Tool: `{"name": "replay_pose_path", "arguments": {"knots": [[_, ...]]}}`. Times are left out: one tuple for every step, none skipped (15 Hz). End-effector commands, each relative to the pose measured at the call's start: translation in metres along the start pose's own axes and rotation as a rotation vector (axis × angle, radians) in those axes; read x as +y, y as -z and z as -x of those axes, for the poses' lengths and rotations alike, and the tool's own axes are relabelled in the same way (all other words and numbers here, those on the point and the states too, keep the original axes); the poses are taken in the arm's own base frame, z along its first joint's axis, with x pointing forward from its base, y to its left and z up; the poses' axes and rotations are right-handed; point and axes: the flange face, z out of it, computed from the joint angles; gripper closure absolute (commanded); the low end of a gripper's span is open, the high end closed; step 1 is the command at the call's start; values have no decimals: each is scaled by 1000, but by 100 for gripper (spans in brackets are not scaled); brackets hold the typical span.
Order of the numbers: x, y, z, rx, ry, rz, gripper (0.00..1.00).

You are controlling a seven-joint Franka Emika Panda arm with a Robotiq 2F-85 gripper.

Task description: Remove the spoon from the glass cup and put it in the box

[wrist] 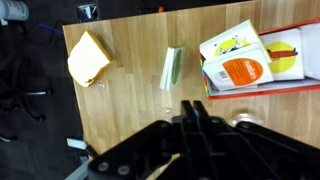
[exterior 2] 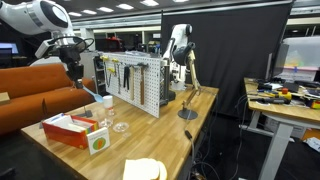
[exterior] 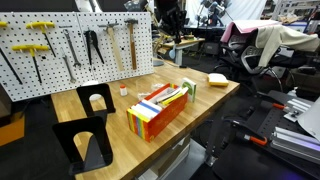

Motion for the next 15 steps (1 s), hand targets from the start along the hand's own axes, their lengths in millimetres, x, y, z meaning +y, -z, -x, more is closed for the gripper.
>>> {"name": "replay_pose_path", "arguments": {"knots": [[31,3,5,-2,-185,-80,99],[40,2,6,4,-237,-91,99],[48,-1,7,12,-291,-101,99],[56,-4,9,25,-345,-107,99],[63,-10,13,47,-399,-102,99],[68,-17,18,69,-449,-83,99],[71,-23,23,74,-506,-90,99],[73,-31,30,55,-570,-89,99],[73,-37,37,36,-631,-100,99],[71,-41,44,2,-680,-128,99],[68,-45,50,-23,-723,-152,99],[66,-49,56,-28,-761,-158,99],[64,-52,61,-27,-789,-162,99],[61,-53,64,-19,-810,-163,99],[58,-55,68,-10,-827,-160,99]]}}
